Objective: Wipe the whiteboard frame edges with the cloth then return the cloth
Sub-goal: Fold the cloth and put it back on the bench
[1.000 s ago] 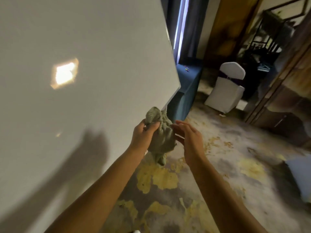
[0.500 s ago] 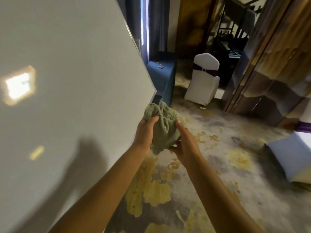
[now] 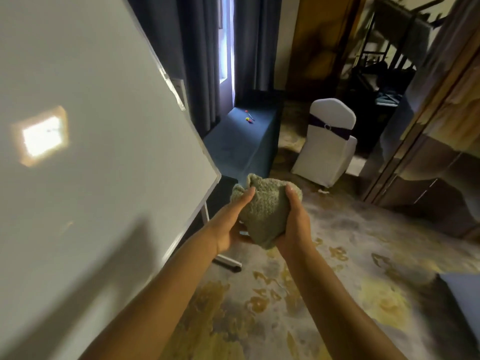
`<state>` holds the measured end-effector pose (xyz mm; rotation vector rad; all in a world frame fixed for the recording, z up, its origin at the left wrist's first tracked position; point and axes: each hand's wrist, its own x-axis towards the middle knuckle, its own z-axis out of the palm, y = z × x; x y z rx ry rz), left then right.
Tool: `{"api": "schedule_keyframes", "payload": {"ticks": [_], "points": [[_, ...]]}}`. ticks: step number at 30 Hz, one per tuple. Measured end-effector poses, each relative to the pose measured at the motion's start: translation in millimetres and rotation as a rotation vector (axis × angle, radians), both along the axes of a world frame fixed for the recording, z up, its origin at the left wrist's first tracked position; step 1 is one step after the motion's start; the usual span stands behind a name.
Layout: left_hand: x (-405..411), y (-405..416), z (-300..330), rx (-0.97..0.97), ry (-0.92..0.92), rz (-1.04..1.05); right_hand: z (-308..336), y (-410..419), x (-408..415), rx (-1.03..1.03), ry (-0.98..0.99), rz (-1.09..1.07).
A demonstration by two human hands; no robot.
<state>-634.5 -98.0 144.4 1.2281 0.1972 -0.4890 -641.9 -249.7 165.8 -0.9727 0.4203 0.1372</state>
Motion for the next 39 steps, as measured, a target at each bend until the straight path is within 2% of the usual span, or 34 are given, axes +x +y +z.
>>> {"api": "schedule_keyframes", "payload": {"ticks": [5, 8, 11, 15, 18, 23, 27, 32, 34, 36, 39], "points": [[102.6, -21.8, -10.2, 0.032, -0.099, 0.184, -8.3, -44.9, 102.4, -0.051, -0.123, -0.002], [166.1, -31.2, -23.4, 0.057, -0.177, 0.26, -24.2, -63.7, 179.2, -0.091, -0.078, 0.07], [241.4, -35.6, -33.3, 0.12, -0.221, 0.284, -36.9, -69.8, 261.1, -0.121, 0.002, 0.268], [347.1, -30.0, -47.5, 0.203, -0.206, 0.309, -52.5, -63.2, 364.6, -0.28, -0.024, 0.561], [419.8, -20.8, -52.3, 0.189, -0.143, 0.337, -55.1, -46.5, 446.9, -0.389, -0.034, 0.573], [509.3, 9.6, -70.8, 0.028, -0.044, 0.392, -69.2, -10.9, 567.5, -0.41, -0.052, 0.485], [570.0, 29.1, -115.4, 0.107, -0.028, 0.604, -110.0, 26.1, 662.8, -0.497, -0.103, 0.529], [644.3, 56.0, -175.6, 0.267, 0.174, 0.9, -173.5, 77.6, 777.9, -0.733, -0.211, 0.746], [674.8, 70.7, -196.5, 0.253, 0.296, 1.04, -201.5, 105.2, 824.3, -0.825, -0.271, 0.856], [692.2, 77.3, -215.8, 0.22, 0.352, 1.107, -226.5, 122.9, 853.7, -0.912, -0.313, 0.952], [708.0, 79.6, -242.7, 0.299, 0.381, 1.163, -256.1, 142.1, 883.3, -0.982, -0.352, 1.111]]}}
